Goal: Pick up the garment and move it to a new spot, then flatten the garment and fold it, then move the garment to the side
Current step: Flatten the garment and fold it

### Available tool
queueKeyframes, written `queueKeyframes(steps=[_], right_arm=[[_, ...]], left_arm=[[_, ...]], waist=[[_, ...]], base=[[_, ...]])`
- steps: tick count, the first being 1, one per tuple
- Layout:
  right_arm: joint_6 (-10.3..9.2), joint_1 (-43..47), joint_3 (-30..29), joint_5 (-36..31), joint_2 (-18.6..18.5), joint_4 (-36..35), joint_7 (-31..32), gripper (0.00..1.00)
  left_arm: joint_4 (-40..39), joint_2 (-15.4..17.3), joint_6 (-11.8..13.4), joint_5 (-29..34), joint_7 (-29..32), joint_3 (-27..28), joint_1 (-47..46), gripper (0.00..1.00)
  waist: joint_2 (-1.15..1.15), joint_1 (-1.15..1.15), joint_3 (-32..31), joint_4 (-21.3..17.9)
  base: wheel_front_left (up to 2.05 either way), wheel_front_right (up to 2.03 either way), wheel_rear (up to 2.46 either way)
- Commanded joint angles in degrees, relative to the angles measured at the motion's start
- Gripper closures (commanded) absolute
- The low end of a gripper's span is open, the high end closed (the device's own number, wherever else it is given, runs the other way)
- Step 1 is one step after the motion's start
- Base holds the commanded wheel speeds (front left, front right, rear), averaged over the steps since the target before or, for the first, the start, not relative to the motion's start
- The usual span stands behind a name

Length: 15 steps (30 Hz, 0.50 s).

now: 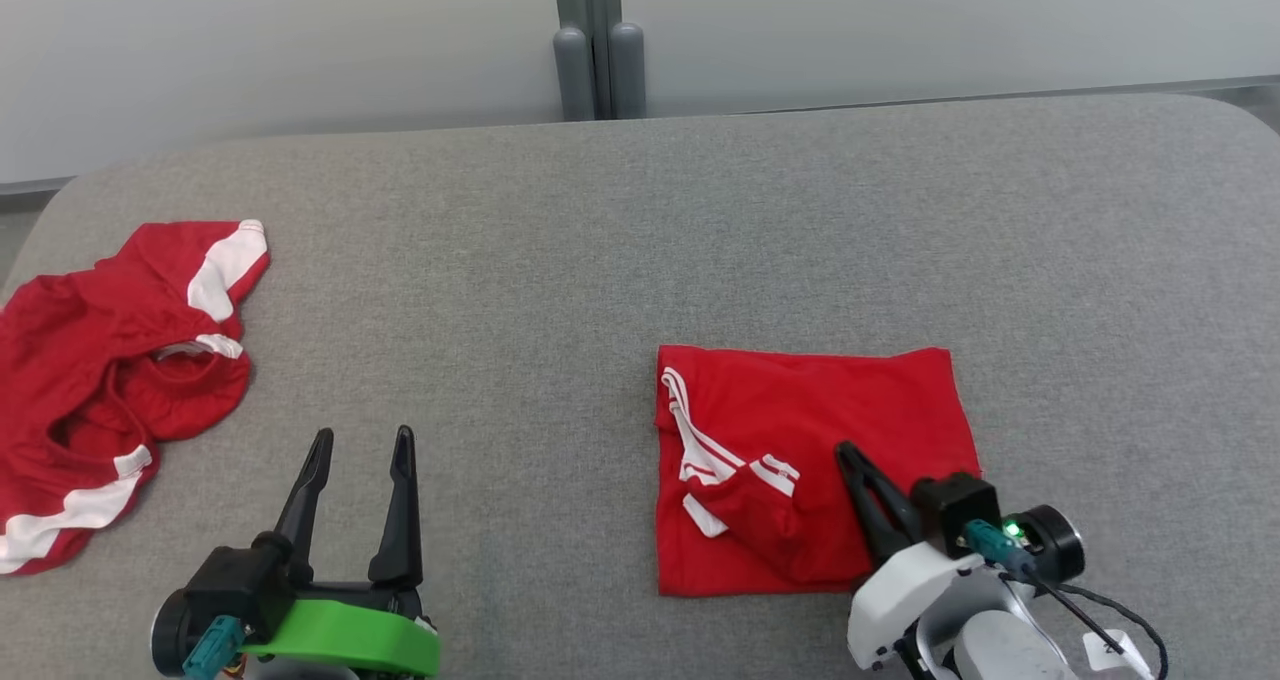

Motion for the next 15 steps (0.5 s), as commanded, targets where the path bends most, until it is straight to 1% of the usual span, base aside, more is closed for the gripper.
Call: queueKeyframes(steps=[1, 3, 7, 13, 15], right_arm=[[-0.09, -1.0, 1.2, 0.5, -0.4, 1.8, 0.0, 1.0], [-0.09, -2.8, 4.7, 1.0, -0.3, 4.9, 0.0, 1.0], [-0.09, -4.4, 12.1, 4.0, -0.2, 8.2, -0.1, 1.0], [-0.09, -6.4, 27.0, 10.1, -0.3, 7.4, -0.4, 1.0], [-0.09, -7.1, 30.5, 12.6, -0.3, 6.4, -0.4, 1.0]], left_arm=[[0.1, 0.1, 0.0, 0.4, -0.2, -0.1, -0.6, 0.0], [0.2, 0.1, 0.0, 0.4, -0.2, -0.4, -0.9, 0.0], [0.4, 0.1, 0.0, 0.4, -0.2, -0.6, -1.2, 0.0], [0.4, 0.1, 0.0, 0.4, -0.2, -0.7, -1.2, 0.0], [0.4, 0.1, 0.0, 0.3, -0.2, -0.6, -1.2, 0.0]], waist=[[0.0, 0.0, 0.5, 1.0], [0.0, 0.0, 0.7, 1.8], [0.0, 0.0, 0.8, 3.1], [0.0, 0.0, 1.0, 4.0], [0.0, 0.0, 0.9, 4.0]], base=[[0.0, 0.0, 0.0], [0.0, 0.0, 0.0], [0.0, 0.0, 0.0], [0.0, 0.0, 0.0], [0.0, 0.0, 0.0]])
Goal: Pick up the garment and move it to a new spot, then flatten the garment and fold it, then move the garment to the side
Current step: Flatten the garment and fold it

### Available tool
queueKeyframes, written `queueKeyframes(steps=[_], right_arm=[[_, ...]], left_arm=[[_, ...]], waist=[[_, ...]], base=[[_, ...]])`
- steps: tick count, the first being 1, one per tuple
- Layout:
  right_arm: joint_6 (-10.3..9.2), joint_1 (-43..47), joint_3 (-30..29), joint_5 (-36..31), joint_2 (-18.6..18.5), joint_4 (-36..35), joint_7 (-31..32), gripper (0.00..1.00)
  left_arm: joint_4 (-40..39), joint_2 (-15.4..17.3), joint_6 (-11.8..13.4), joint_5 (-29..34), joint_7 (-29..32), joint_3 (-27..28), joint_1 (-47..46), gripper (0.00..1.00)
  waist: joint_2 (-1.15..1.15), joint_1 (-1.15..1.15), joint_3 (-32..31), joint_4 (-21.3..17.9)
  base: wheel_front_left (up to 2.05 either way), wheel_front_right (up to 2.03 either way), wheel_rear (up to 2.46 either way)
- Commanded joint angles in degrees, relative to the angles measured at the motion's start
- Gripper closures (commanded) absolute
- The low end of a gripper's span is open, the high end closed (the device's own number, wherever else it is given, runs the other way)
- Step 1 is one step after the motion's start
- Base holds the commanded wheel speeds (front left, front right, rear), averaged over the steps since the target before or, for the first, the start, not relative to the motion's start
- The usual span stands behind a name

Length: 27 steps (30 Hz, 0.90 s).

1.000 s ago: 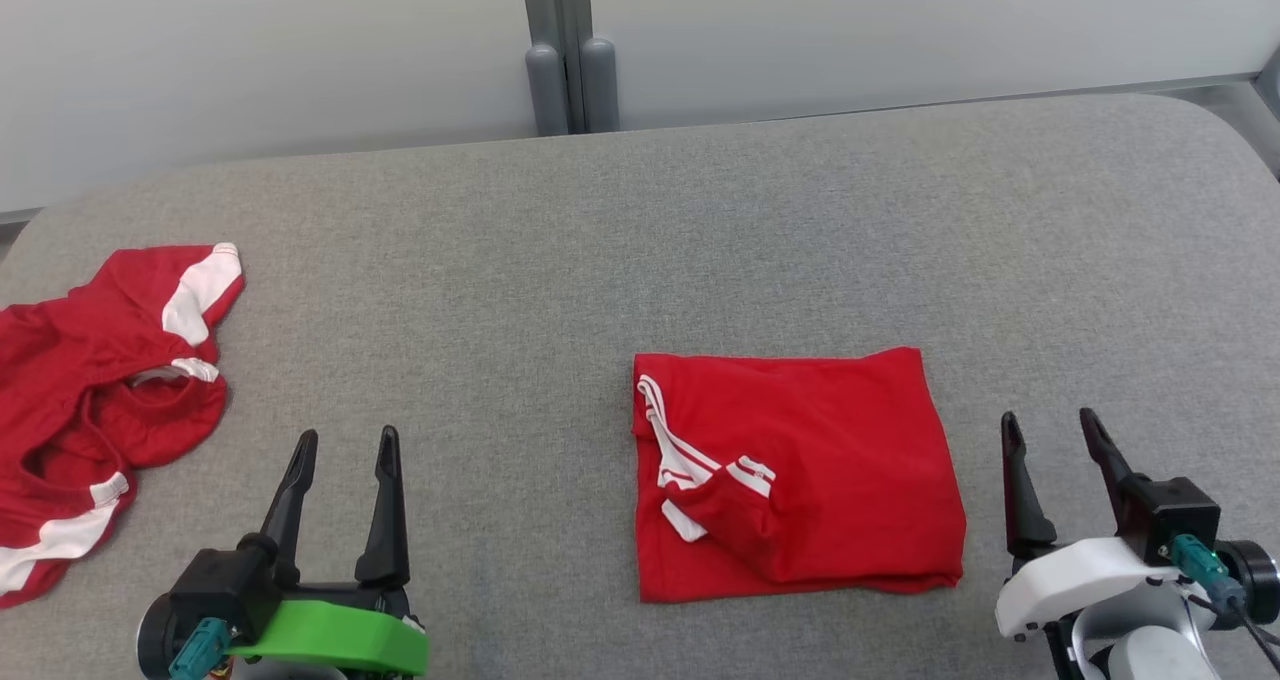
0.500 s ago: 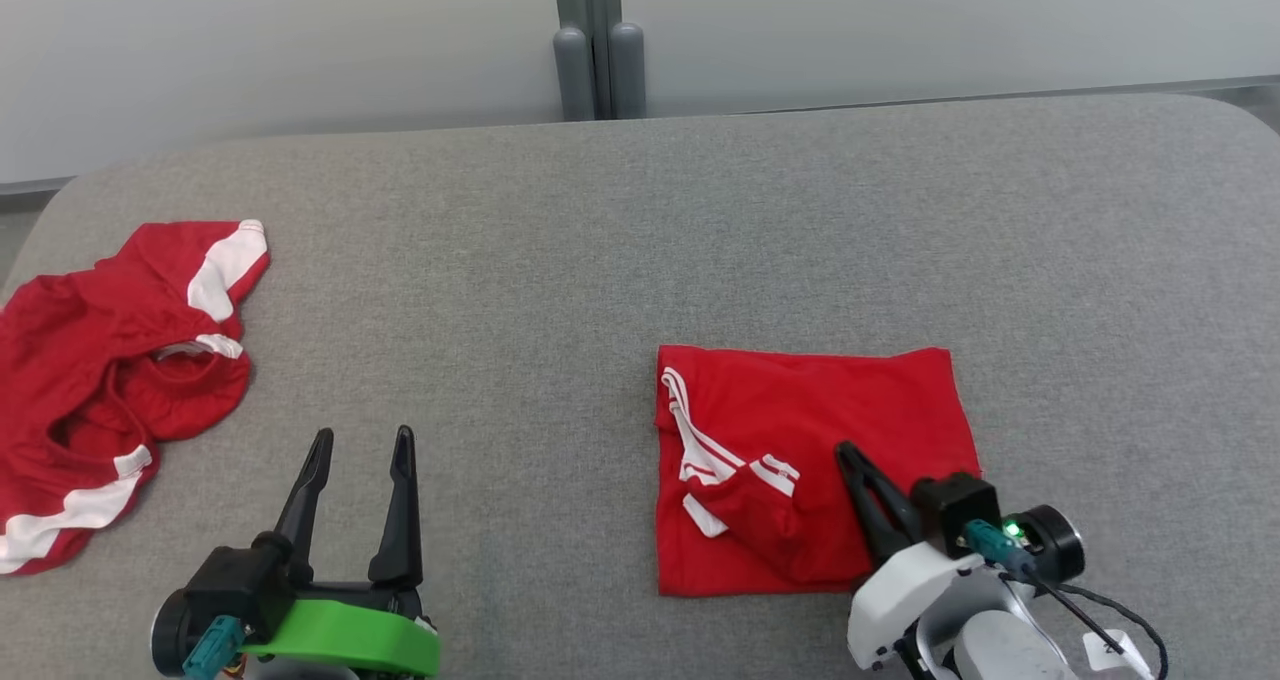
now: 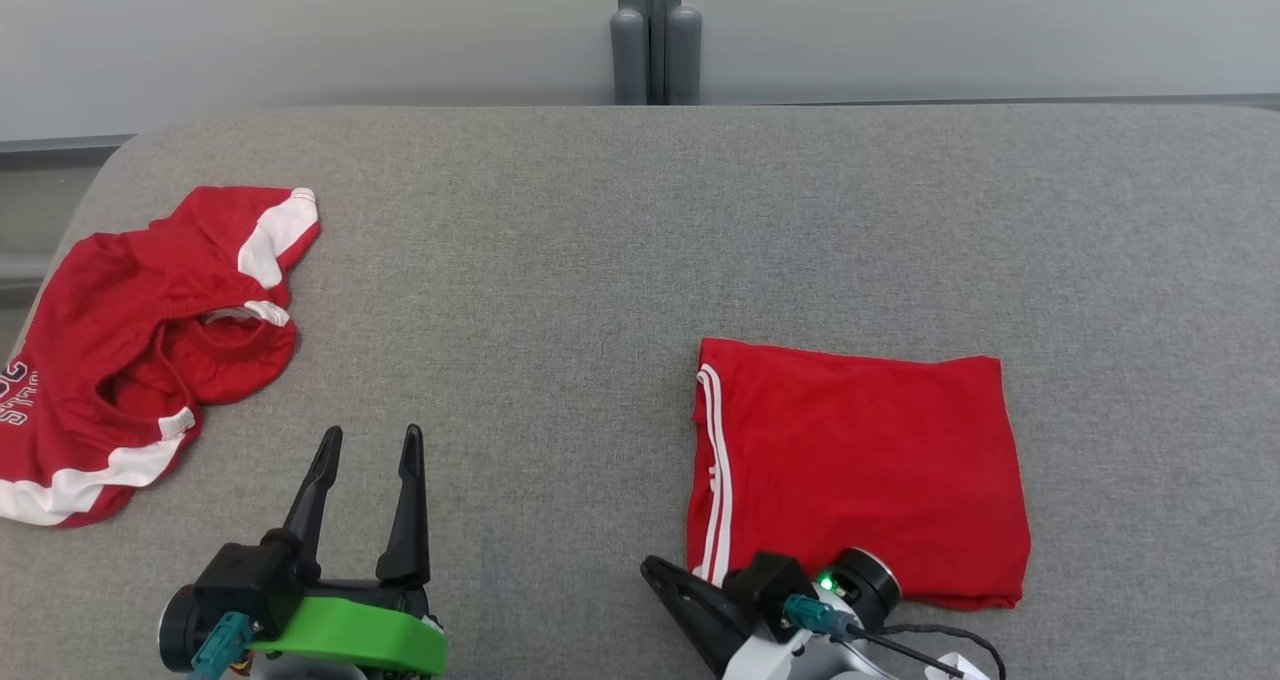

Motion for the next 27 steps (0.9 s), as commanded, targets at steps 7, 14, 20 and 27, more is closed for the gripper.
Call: queueKeyframes(steps=[7, 14, 20, 27], right_arm=[[-0.09, -2.8, -2.4, 3.6, -0.3, -6.7, -0.7, 1.0], [-0.09, 4.7, -21.0, -1.9, -0.3, -24.1, -0.6, 0.0], [-0.08, 11.0, -32.6, -6.8, -0.7, -31.1, -0.6, 0.0], [-0.08, 13.3, -39.2, -6.0, -2.3, -28.0, -0.6, 0.0]], left_arm=[[-0.2, 0.1, 0.0, 0.0, -0.2, 1.1, 0.1, 0.0], [-0.7, 0.1, 0.0, 0.1, -0.2, 2.6, 0.5, 0.0], [-0.7, 0.1, 0.0, -0.1, -0.2, 4.1, 1.3, 0.0], [-0.2, 0.1, 0.0, 0.7, -0.2, 5.9, 2.2, 0.0]], waist=[[0.0, 0.0, -0.4, -1.4], [0.0, 0.0, -0.8, -4.0], [0.0, 0.0, -1.7, -6.8], [0.0, 0.0, -3.7, -8.4]], base=[[0.0, 0.0, 0.0], [0.0, 0.0, 0.0], [0.0, 0.0, 0.0], [0.0, 0.0, 0.0]])
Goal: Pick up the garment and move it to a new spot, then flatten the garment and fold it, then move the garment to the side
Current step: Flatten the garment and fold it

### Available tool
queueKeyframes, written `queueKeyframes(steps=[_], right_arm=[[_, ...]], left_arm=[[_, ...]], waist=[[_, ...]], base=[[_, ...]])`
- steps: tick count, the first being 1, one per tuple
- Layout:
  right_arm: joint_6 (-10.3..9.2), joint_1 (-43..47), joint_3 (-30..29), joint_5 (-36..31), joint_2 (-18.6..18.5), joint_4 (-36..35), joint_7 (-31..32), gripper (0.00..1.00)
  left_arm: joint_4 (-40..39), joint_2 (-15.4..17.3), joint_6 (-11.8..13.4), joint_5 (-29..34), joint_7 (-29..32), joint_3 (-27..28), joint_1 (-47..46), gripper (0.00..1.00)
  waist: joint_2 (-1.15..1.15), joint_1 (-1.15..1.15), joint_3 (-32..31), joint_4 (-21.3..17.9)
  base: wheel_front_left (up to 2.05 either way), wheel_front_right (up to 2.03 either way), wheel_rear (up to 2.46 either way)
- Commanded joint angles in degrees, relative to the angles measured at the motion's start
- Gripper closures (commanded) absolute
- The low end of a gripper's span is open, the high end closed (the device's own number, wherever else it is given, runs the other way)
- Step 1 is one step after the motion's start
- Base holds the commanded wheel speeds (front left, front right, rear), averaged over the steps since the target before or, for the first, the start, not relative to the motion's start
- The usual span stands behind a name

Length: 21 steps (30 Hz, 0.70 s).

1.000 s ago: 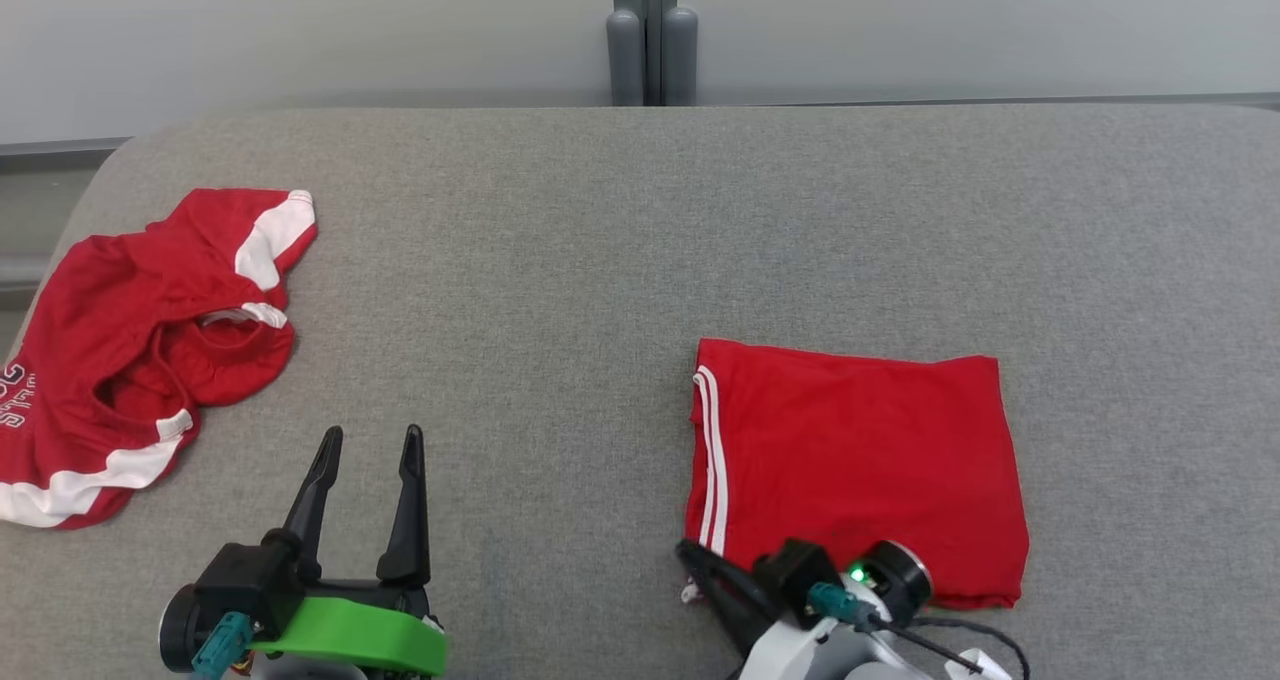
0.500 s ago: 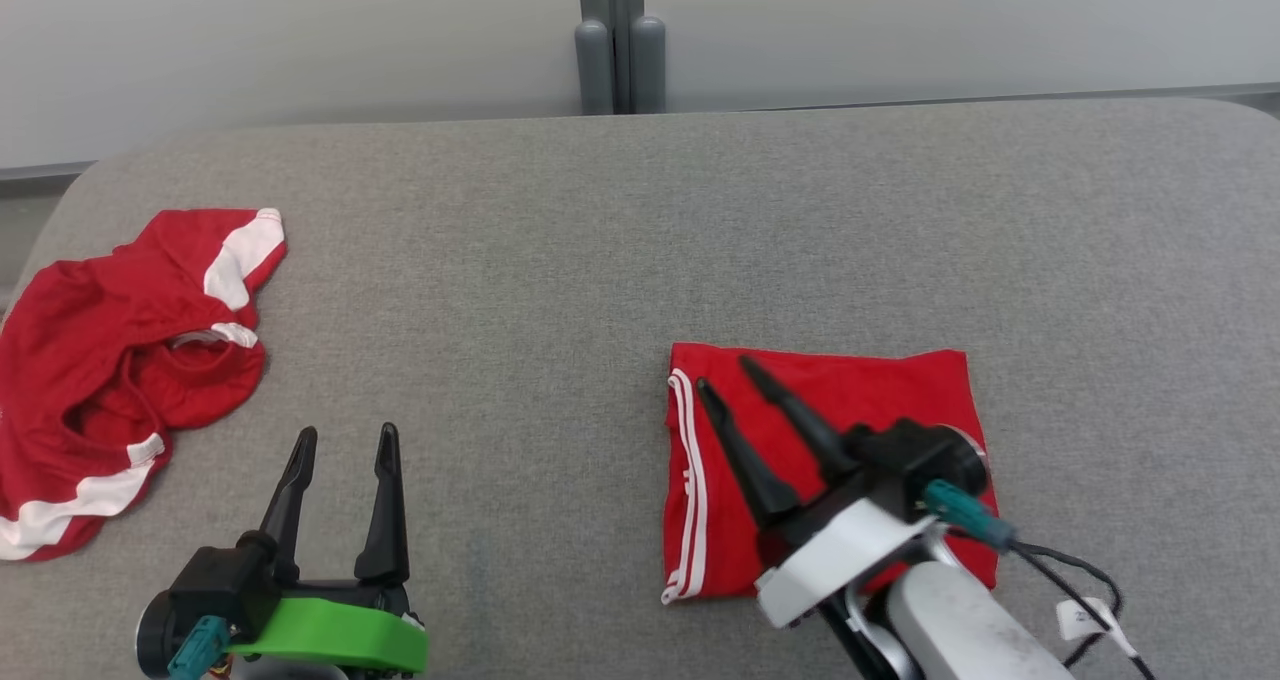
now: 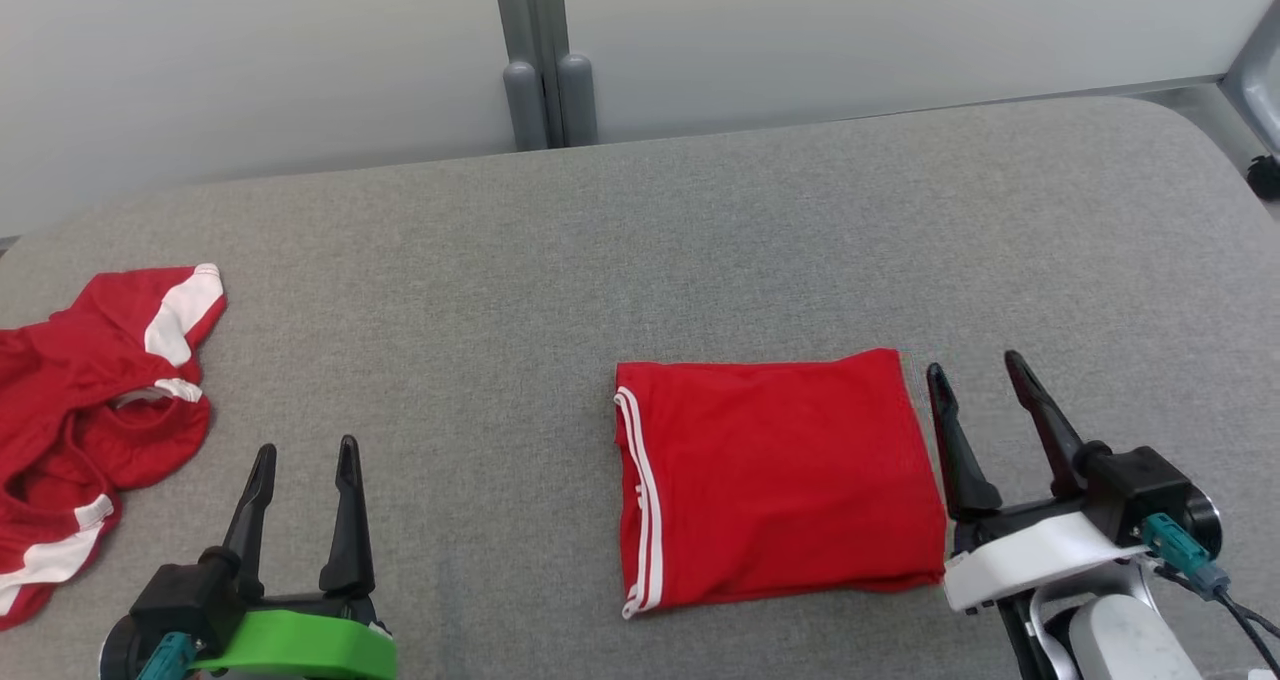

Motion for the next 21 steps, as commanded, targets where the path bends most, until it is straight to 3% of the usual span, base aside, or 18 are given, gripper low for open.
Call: queueKeyframes(steps=[1, 12, 21], right_arm=[[-0.07, 0.7, -0.9, 0.3, -0.8, 1.2, -0.1, 0.0], [-0.07, 0.5, -2.8, 3.0, -2.9, 11.0, -0.1, 0.0], [-0.07, 1.0, -4.0, 2.8, -2.4, 12.7, -0.1, 0.0]], left_arm=[[0.4, 0.2, 0.0, 0.5, -0.2, 0.6, 1.1, 0.0], [2.9, 0.2, 0.0, 0.8, -0.2, 2.3, 2.6, 0.0], [3.7, 0.2, 0.0, 1.5, -0.2, 2.5, 3.4, 0.0]], waist=[[0.0, 0.0, -1.0, -0.7], [0.0, 0.0, -3.0, 1.0], [0.0, 0.0, -4.1, 2.5]], base=[[0.0, 0.0, 0.0], [0.0, 0.0, 0.0], [0.0, 0.0, 0.0]])
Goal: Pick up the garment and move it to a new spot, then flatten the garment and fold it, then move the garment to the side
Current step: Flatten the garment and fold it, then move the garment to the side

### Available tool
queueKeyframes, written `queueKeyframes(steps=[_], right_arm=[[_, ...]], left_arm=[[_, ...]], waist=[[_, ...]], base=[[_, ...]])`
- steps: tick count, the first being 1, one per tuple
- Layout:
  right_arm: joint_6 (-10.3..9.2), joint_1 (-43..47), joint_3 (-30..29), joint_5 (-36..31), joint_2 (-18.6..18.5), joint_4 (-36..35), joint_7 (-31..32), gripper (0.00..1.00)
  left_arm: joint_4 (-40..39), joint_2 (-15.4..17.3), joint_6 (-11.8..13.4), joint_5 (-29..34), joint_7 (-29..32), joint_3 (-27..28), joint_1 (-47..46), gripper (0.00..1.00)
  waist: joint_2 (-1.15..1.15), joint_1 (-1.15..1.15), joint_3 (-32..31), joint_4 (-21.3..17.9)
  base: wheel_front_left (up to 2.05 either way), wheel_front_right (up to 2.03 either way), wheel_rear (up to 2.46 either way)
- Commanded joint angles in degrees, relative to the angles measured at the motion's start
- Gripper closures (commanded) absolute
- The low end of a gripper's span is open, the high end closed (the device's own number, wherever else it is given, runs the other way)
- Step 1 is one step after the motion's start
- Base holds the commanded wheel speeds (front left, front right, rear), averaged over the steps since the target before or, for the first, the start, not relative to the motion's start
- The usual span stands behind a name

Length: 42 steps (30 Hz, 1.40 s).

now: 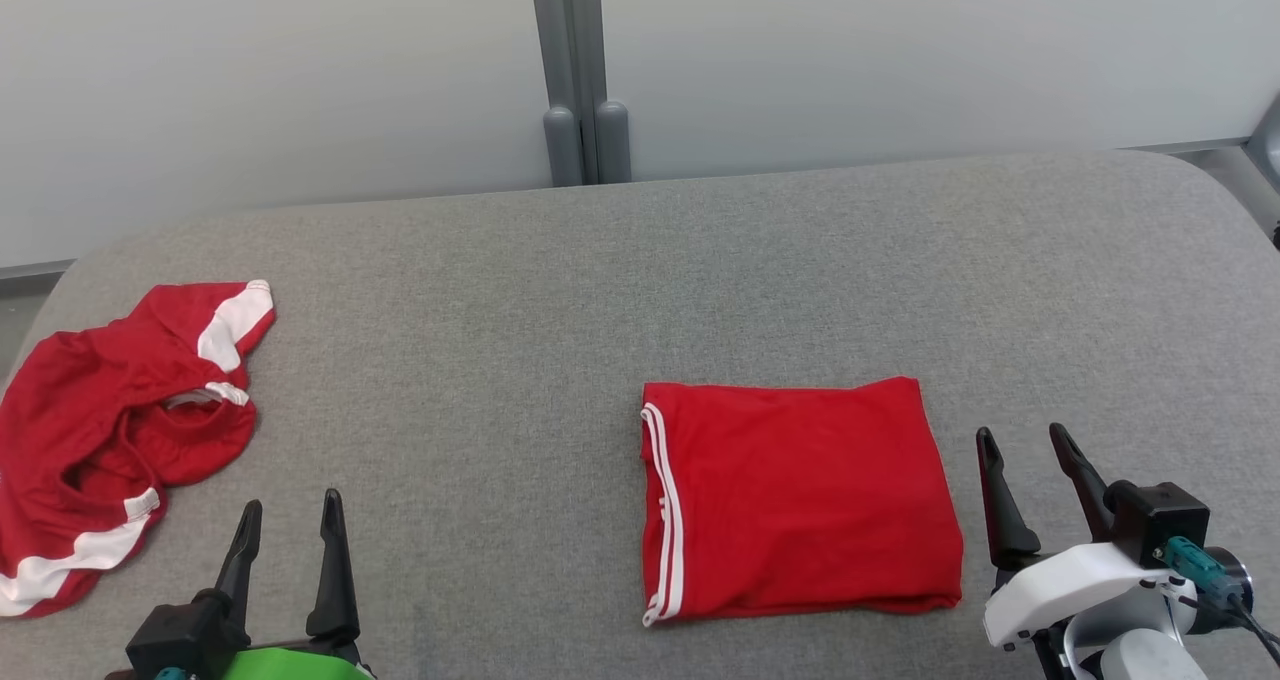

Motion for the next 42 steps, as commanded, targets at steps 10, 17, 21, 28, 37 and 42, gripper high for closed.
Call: queueKeyframes(steps=[10, 17, 21, 28, 37, 42], right_arm=[[-0.07, 0.6, -0.4, -1.0, 0.7, -0.2, -0.2, 0.0], [-0.07, 0.1, 0.3, -1.1, 0.8, 0.9, -0.1, 0.0], [-0.07, -2.1, 1.6, -1.0, -0.6, 3.0, 3.3, 0.0], [-0.07, -5.6, 2.3, 2.2, -1.3, 8.5, 14.4, 0.0], [-0.07, -8.5, 1.6, 4.0, -0.1, 14.8, 19.5, 0.0], [-0.06, -10.0, 2.7, 3.6, 0.4, 19.9, 23.7, 0.0]], left_arm=[[-0.2, 0.2, 0.0, 0.5, -0.2, 0.1, 0.7, 0.0], [-0.4, 0.2, 0.0, 0.6, -0.2, 0.1, 0.9, 0.0], [-0.7, 0.2, 0.0, 0.4, -0.2, -0.3, 0.8, 0.0], [-0.4, 0.2, 0.0, -0.2, -0.2, -2.1, -0.4, 0.0], [-0.5, 0.2, 0.0, -0.5, -0.2, -2.8, -1.7, 0.0], [-0.9, 0.2, 0.0, -0.4, -0.2, -3.3, -2.8, 0.0]], waist=[[0.0, 0.0, -0.1, 0.4], [0.0, 0.0, 0.3, 0.3], [0.0, 0.0, 0.6, 0.5], [0.0, 0.0, 1.7, 2.4], [0.0, 0.0, 4.4, 4.8], [0.0, 0.0, 6.0, 5.3]], base=[[0.0, 0.0, 0.0], [0.0, 0.0, 0.0], [0.0, 0.0, 0.0], [0.0, 0.0, 0.0], [0.0, 0.0, 0.0], [0.0, 0.0, 0.0]])
